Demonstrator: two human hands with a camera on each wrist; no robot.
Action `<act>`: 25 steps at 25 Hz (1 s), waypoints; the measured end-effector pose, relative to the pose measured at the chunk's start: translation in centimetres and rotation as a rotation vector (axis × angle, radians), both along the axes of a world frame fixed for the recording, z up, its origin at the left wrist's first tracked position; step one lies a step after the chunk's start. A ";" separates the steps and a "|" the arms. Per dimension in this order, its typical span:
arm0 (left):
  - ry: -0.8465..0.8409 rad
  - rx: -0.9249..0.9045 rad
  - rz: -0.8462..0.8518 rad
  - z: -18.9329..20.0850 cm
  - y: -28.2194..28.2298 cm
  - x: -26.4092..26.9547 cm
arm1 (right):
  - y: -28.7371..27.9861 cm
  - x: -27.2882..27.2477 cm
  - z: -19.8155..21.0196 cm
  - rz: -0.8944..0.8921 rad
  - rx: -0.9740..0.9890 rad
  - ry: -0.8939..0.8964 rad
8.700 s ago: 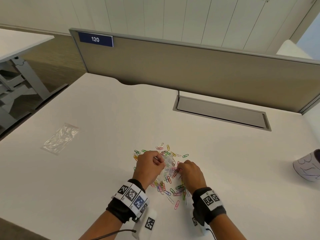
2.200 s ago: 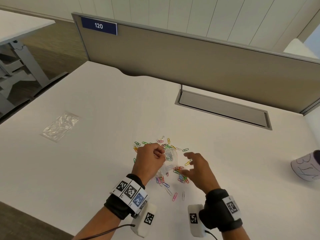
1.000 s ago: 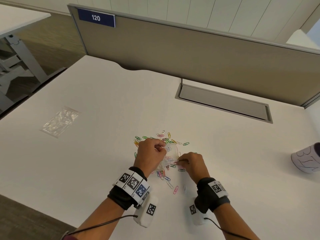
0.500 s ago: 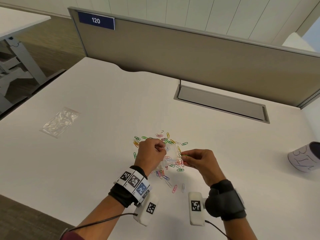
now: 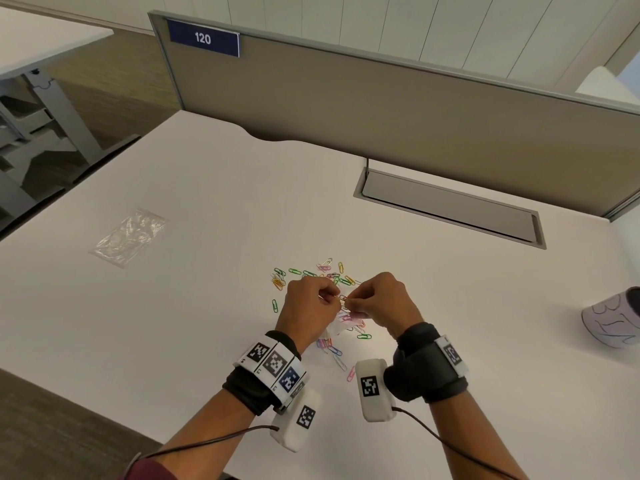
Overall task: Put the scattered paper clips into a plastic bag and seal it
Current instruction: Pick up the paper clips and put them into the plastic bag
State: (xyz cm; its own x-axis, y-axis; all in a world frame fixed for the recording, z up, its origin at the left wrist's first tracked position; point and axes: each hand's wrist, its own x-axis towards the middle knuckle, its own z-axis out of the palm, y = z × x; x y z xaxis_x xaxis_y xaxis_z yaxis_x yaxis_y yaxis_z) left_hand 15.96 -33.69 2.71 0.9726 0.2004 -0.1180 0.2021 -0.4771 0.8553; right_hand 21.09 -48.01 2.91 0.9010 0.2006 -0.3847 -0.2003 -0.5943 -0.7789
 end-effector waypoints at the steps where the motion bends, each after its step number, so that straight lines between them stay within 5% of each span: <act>1: -0.002 -0.004 0.006 0.0 0.1 0.0 | 0.2 0.0 -0.1 0.007 -0.004 -0.022; 10: -0.033 0.032 0.059 0.4 1.1 0.3 | 0.4 -0.8 0.2 0.090 0.062 -0.125; 15: -0.052 0.047 0.095 0.9 2.6 0.4 | -0.2 -0.3 -0.2 -0.013 0.140 -0.276; 21: -0.089 0.021 0.156 0.8 4.8 0.5 | 0.1 0.8 -5.8 0.256 -0.402 -0.059; 25: -0.095 0.057 0.142 1.4 5.2 0.6 | 1.7 1.3 -6.5 0.319 -0.314 -0.127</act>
